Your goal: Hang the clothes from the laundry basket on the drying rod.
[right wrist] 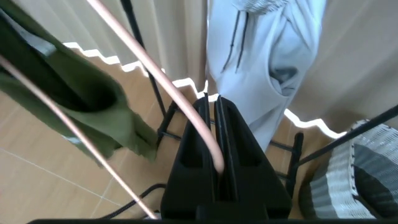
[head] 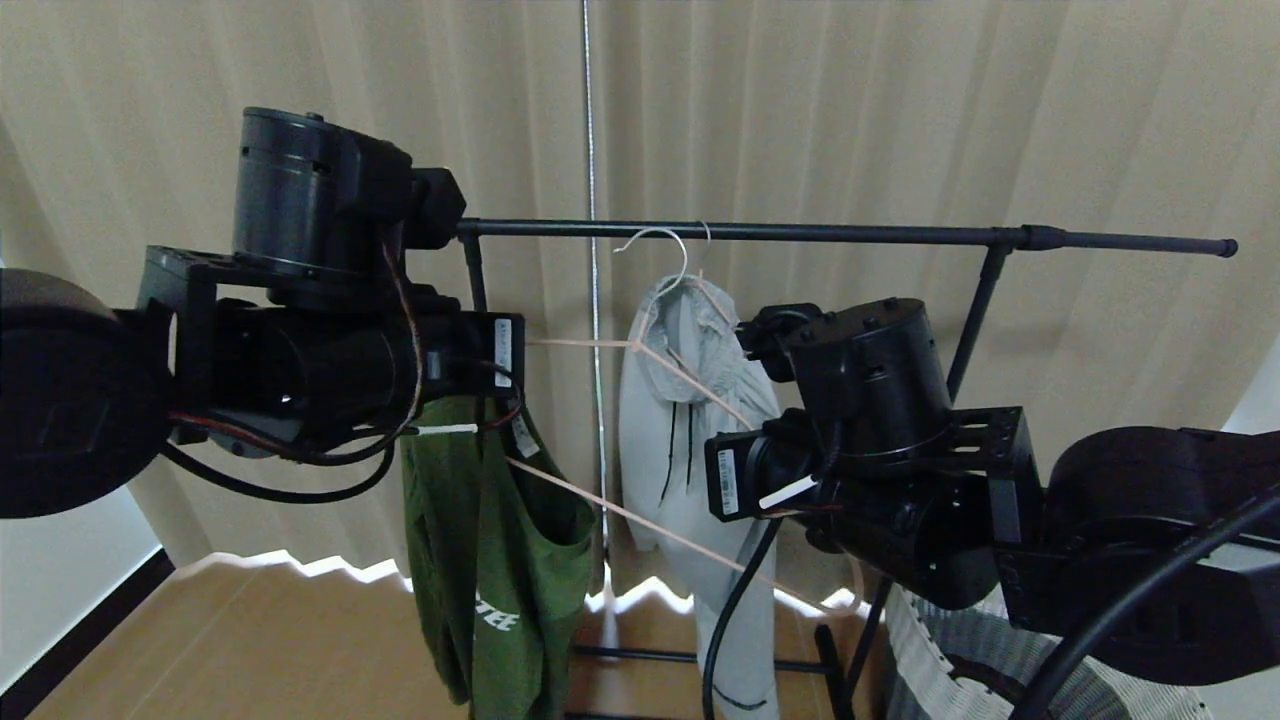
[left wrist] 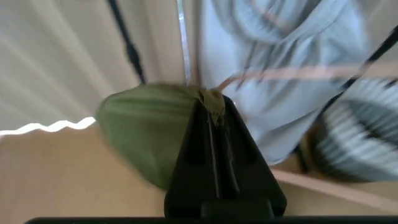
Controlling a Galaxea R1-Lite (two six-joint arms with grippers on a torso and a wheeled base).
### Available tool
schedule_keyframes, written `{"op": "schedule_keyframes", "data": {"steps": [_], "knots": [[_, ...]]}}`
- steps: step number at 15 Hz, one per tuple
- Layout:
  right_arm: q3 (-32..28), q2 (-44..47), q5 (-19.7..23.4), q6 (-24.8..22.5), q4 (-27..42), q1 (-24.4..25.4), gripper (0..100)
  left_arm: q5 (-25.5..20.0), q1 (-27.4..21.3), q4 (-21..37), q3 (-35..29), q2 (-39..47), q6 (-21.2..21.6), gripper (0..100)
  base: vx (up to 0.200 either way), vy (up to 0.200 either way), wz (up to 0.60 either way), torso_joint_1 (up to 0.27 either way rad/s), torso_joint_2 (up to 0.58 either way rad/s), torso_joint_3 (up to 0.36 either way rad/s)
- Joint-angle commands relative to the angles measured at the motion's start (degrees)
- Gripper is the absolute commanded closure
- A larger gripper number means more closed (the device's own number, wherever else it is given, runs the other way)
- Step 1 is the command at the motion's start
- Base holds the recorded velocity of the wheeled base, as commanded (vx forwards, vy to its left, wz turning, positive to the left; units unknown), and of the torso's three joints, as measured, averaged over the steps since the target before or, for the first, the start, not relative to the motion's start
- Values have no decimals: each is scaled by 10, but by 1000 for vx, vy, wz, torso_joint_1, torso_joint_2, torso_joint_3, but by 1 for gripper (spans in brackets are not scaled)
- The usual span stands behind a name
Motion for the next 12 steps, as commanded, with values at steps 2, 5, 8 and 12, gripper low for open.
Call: {"op": "schedule_keyframes", "data": {"steps": [2,5,8,12], "knots": [[-1,4,0,-3,-17,14,100,0,-15,-1,-45,39,-27,100,0,0,0,0,0,0],[-1,12,5,-3,-35,27,100,-1,-27,-8,-68,40,-43,100,0,0,0,0,0,0],[-1,23,4,-4,-50,31,100,-14,-38,-8,-61,33,-47,100,0,0,0,0,0,0],[-1,23,17,-5,-54,21,100,-18,-47,-8,-39,17,-29,100,0,0,0,0,0,0]]}}
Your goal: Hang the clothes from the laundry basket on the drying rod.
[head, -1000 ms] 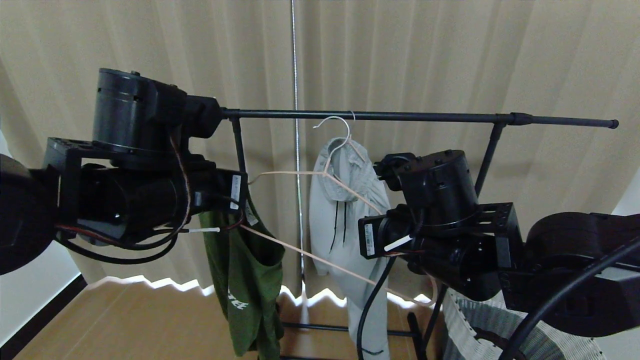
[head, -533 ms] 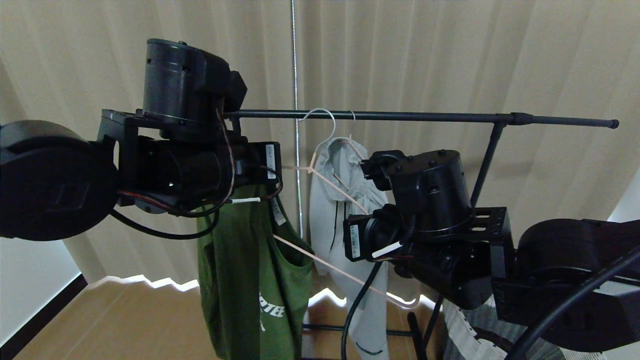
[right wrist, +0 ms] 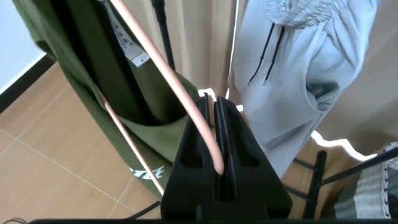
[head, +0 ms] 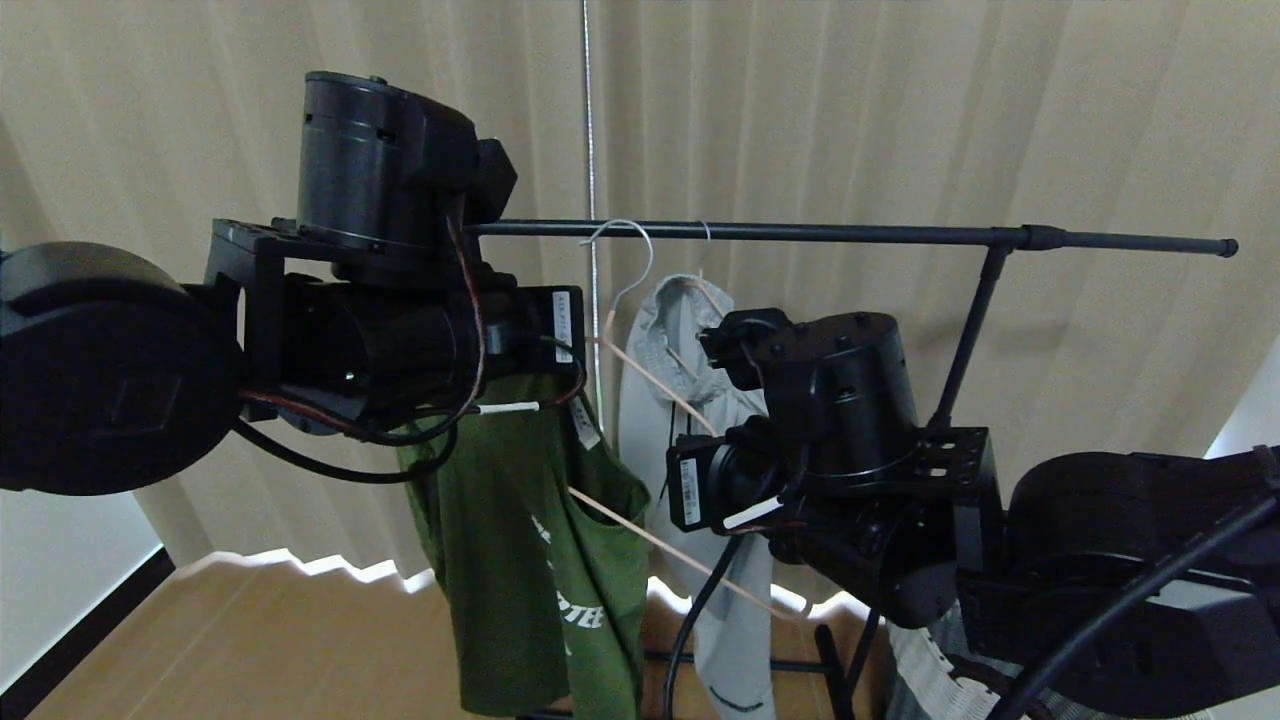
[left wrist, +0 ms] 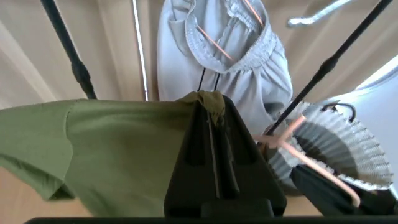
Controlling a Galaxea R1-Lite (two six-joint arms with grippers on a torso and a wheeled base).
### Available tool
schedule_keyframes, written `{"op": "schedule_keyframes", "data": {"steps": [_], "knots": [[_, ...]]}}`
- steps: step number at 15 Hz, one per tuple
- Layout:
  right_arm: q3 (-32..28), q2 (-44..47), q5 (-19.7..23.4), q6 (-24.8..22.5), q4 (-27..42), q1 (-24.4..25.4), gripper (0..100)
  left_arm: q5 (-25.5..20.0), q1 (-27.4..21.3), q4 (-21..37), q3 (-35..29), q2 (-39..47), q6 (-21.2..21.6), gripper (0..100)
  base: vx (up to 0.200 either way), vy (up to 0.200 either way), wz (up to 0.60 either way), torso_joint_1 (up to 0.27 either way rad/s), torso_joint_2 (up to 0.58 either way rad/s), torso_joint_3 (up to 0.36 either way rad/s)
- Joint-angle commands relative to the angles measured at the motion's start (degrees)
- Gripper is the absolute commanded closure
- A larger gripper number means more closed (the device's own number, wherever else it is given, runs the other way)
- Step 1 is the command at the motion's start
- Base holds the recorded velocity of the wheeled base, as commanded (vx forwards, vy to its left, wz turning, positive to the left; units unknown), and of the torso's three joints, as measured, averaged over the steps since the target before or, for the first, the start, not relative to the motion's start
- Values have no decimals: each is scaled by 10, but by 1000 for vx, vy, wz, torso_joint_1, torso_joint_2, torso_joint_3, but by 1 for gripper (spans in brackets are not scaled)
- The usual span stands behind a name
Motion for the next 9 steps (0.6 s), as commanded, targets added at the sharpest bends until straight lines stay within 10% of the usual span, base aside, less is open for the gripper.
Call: {"op": "schedule_keyframes", "data": {"steps": [1,5,9], "knots": [[0,1,1,-1,0,-12,100,-37,-9,-1,31,-36,17,100,0,0,0,0,0,0],[-2,-5,2,0,-1,-25,100,-225,4,-1,127,-144,121,100,0,0,0,0,0,0],[1,-21,2,-3,-15,-25,100,-226,4,-57,195,-151,158,100,0,0,0,0,0,0]]}}
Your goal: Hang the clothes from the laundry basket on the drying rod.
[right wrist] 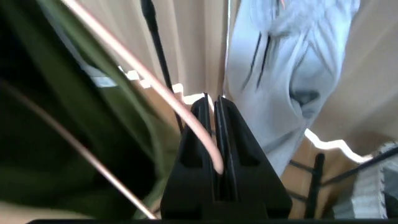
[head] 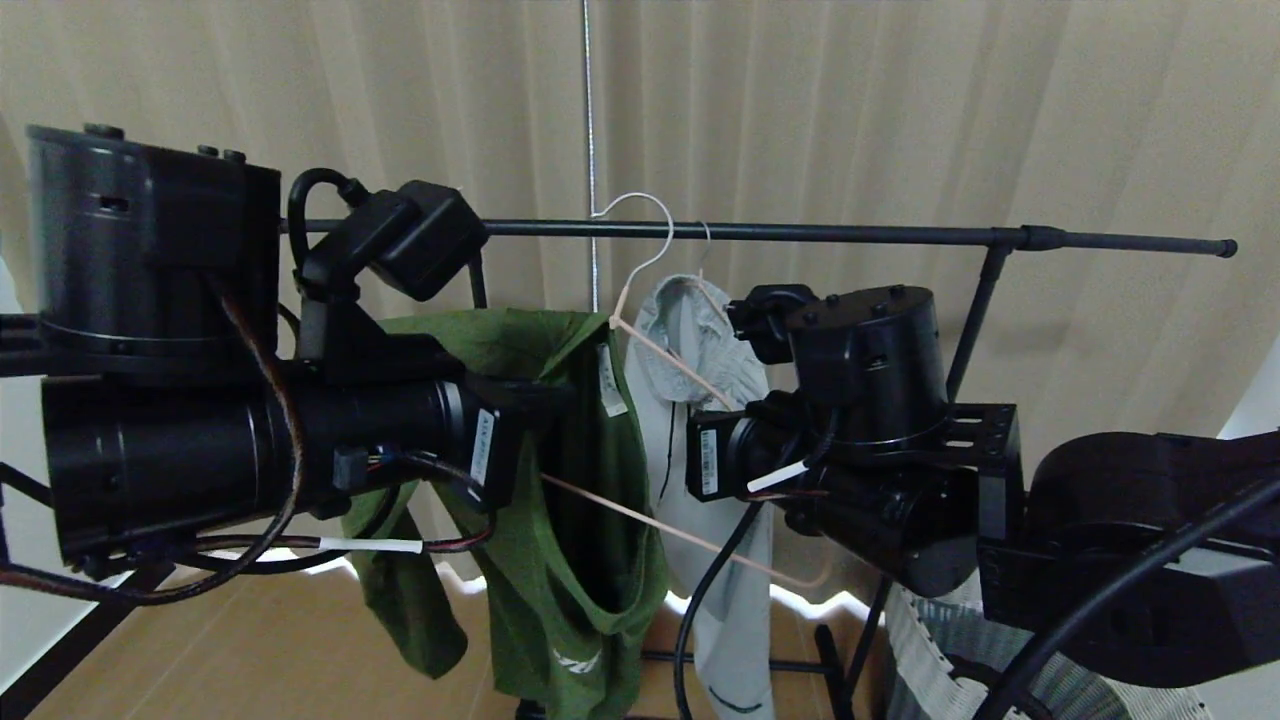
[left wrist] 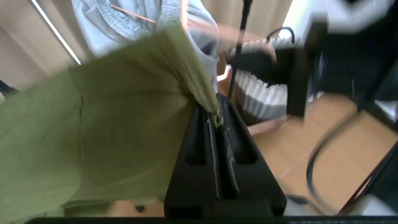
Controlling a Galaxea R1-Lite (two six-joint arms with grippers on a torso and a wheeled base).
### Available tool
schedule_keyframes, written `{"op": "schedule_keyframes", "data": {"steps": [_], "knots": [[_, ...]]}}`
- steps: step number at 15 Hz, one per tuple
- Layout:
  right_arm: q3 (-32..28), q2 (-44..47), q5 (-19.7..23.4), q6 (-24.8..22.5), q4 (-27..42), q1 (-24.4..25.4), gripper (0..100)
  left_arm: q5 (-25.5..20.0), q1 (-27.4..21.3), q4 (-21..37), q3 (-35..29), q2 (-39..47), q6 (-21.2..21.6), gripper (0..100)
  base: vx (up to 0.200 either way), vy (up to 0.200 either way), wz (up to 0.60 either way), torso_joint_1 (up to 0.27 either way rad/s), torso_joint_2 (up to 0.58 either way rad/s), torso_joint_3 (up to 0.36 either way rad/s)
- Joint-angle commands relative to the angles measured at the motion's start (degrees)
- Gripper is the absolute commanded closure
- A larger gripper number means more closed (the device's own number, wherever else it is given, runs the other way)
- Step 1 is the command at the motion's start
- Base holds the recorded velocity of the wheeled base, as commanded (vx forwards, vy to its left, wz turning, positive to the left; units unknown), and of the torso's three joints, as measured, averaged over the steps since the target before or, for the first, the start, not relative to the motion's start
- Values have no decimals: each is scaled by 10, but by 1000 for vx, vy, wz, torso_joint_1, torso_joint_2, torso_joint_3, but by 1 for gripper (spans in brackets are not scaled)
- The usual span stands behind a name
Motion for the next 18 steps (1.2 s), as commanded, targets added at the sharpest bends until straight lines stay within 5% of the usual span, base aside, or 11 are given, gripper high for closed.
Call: {"op": "schedule_keyframes", "data": {"steps": [1,2,3,10,12,14,18], "knots": [[1,-13,-1,-1,-1,0,100,0,0,-31,36,-13,0,100,0,0,0,0,0,0],[1,-13,-1,-1,-1,1,100,1,1,-34,38,-12,0,100,0,0,0,0,0,0],[2,-20,-1,-1,-1,1,100,1,1,-39,50,-13,7,0,0,0,0,0,0,0],[47,-78,1,-24,-2,-42,100,-3,61,-81,89,-43,102,0,0,0,0,0,0,0],[84,-120,80,-81,-2,-85,100,-5,102,-213,123,-39,175,0,0,0,0,0,0,0],[95,-148,161,-132,-2,-121,100,-10,129,-242,123,-35,265,0,0,0,0,0,0,0],[95,-146,182,-159,-2,-126,100,-14,120,-242,112,-22,362,0,0,0,0,0,0,0]]}}
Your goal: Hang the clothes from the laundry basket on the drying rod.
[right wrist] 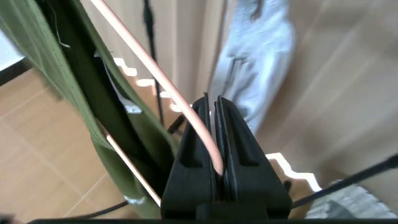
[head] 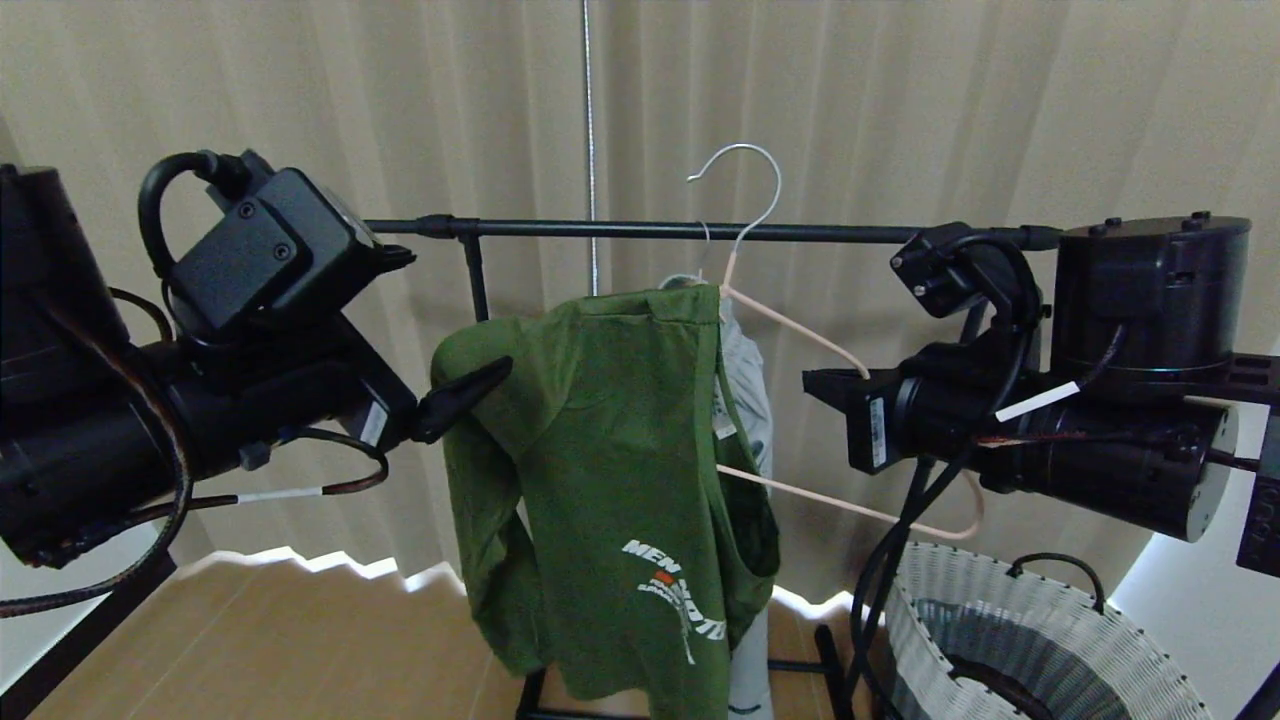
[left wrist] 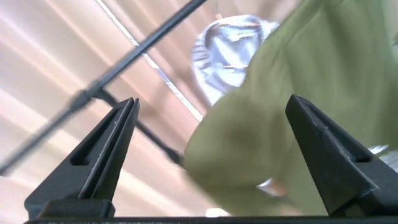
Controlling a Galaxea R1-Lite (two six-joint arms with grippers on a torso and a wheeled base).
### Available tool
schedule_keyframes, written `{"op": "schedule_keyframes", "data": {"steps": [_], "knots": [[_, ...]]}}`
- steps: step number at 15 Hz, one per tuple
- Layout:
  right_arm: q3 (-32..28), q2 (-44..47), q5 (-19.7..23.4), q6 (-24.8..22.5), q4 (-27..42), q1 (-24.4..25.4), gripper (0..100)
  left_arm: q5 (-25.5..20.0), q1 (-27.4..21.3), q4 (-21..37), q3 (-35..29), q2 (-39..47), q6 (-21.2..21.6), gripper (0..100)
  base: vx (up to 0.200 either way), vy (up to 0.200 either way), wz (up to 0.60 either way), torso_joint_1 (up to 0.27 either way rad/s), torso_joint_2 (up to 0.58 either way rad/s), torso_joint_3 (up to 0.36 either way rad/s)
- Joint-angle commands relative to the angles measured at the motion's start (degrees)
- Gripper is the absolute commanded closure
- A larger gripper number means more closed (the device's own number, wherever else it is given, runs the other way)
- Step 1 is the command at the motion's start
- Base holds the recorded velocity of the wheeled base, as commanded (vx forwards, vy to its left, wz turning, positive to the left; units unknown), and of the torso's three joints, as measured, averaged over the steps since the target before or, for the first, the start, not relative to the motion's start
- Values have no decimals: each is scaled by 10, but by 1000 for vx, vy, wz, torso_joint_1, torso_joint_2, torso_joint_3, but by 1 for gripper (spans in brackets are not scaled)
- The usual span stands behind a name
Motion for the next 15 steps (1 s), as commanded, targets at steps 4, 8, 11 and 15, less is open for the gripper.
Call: {"op": "schedule_keyframes", "data": {"steps": [4,8,11,15], "knots": [[-2,5,0,-19,-1,37,100,-19,-35,1,-20,42,52,0,0,0,0,0,0,0],[8,0,0,-26,-36,68,100,-18,-9,-1,-48,75,53,0,0,0,0,0,0,0],[19,1,1,-46,-58,76,100,-20,-5,-2,-42,72,52,0,0,0,0,0,0,0],[19,3,0,-46,-58,87,100,-22,-9,-2,-40,71,53,0,0,0,0,0,0,0]]}}
